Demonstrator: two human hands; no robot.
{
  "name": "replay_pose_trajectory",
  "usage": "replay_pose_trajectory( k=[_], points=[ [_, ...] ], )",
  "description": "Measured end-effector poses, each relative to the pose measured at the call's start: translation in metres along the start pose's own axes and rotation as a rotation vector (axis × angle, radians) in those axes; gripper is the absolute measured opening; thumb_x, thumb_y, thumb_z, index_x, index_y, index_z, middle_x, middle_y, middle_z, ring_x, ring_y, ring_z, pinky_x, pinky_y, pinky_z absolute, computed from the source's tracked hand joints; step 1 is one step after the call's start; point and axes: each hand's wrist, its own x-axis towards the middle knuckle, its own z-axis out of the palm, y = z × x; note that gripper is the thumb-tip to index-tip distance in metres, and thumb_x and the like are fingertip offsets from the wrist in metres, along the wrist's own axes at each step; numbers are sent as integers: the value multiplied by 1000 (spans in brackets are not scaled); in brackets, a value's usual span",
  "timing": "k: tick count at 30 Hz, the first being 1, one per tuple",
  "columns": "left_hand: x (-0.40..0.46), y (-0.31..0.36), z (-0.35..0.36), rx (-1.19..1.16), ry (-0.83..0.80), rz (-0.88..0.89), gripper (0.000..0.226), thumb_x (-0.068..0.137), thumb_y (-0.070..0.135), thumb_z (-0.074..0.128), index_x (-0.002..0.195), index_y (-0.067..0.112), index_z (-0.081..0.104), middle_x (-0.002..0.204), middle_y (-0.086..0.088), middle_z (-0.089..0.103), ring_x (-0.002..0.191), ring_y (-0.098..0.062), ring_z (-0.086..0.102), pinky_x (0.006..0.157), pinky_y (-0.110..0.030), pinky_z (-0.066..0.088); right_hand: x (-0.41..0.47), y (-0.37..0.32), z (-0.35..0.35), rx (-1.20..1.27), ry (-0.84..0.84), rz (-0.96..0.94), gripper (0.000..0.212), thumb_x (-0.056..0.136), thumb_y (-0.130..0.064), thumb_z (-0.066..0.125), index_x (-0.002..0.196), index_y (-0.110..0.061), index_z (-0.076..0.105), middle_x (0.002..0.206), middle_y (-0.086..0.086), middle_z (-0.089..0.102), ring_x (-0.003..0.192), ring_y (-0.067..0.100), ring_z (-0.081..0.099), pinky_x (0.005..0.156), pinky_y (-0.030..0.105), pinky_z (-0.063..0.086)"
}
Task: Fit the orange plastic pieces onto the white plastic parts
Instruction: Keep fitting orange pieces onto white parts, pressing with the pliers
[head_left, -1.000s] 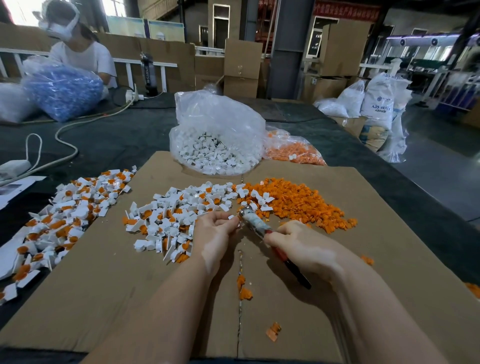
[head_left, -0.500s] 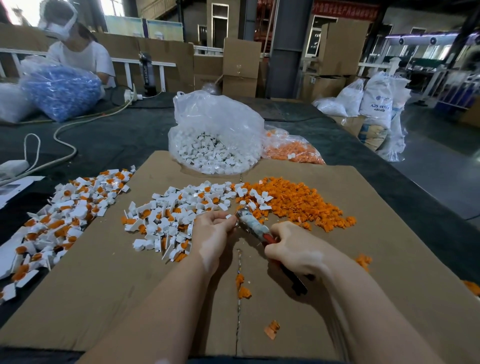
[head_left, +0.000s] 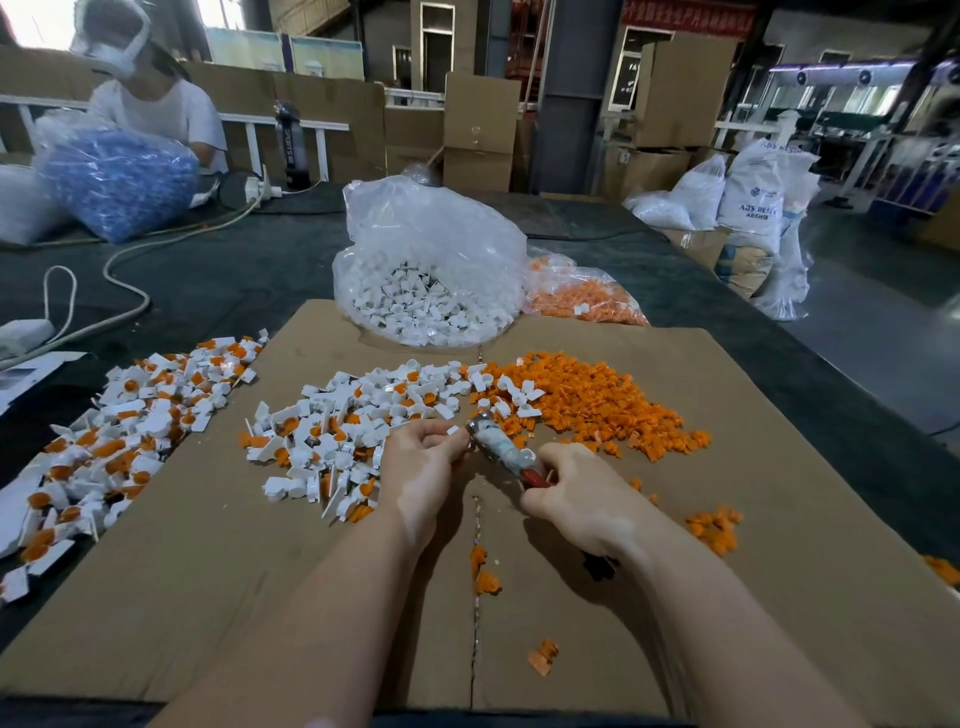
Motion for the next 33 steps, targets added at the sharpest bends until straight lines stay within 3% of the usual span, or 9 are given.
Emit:
replay_pose_trajectory(
  k=[6, 9, 12, 17, 20, 22, 24, 30, 33],
  points=[
    [-2, -8, -3, 162, -56, 139, 5, 87, 10, 62, 90, 13, 62, 77, -16, 60, 79, -28, 64, 76, -36, 52, 5, 19, 1, 11, 337, 97, 45, 71, -40, 73, 106, -19, 53, 99, -3, 48, 94, 17, 49, 75, 31, 44],
    [0, -14, -5, 336, -92, 235, 12, 88, 17, 62, 96, 23, 68, 91, -1, 68, 92, -15, 62, 81, -22, 46, 12, 30, 2, -197, 484, 111, 53, 74, -50, 70, 111, -15, 53, 107, 2, 53, 108, 21, 46, 86, 32, 40],
    [2, -16, -7, 449, -105, 268, 19, 91, 22, 57, 105, 26, 69, 102, 13, 65, 103, -4, 54, 84, -10, 35, 19, 41, 5, -377, 512, 110, 57, 74, -57, 66, 110, -15, 54, 108, 2, 53, 108, 21, 46, 88, 31, 39],
    [3, -18, -6, 540, -104, 301, 21, 93, 24, 54, 108, 30, 68, 107, 15, 64, 106, -3, 54, 91, -18, 36, 26, 48, 9, -505, 545, 96, 65, 75, -69, 55, 114, -17, 53, 111, 2, 52, 108, 20, 46, 88, 31, 38],
    [3, -19, -6, 564, -124, 298, 22, 94, 24, 52, 109, 32, 67, 112, 11, 65, 106, -13, 59, 97, -31, 44, 26, 49, 12, -601, 538, 127, 71, 76, -74, 45, 121, -19, 51, 121, 3, 50, 116, 21, 43, 99, 35, 32],
    [3, -19, -6, 585, -126, 309, 22, 94, 24, 52, 107, 34, 67, 114, 12, 65, 109, -10, 57, 98, -27, 42, 24, 47, 13, -669, 536, 147, 73, 78, -74, 41, 127, -20, 49, 131, 4, 45, 123, 22, 37, 109, 41, 21],
    [3, -19, -6, 595, -121, 318, 22, 93, 24, 53, 107, 34, 67, 115, 13, 64, 112, -5, 54, 96, -21, 38, 22, 43, 15, -667, 567, 104, 69, 81, -68, 45, 132, -21, 45, 137, 5, 41, 128, 23, 33, 111, 43, 14],
    [2, -17, -6, 625, -135, 333, 23, 93, 25, 53, 112, 31, 65, 108, 8, 67, 98, -13, 62, 90, -32, 49, 19, 15, 37, -173, 712, -373, 29, 77, -1, 71, 105, -7, 68, 99, 9, 67, 97, 26, 60, 84, 34, 47],
    [2, -18, -7, 637, -158, 360, 23, 92, 25, 54, 112, 30, 65, 110, 10, 66, 101, -7, 59, 89, -22, 45, 18, 12, 46, -92, 648, -449, 25, 78, 1, 69, 100, -10, 71, 92, 5, 69, 91, 21, 61, 81, 26, 44]
  ],
)
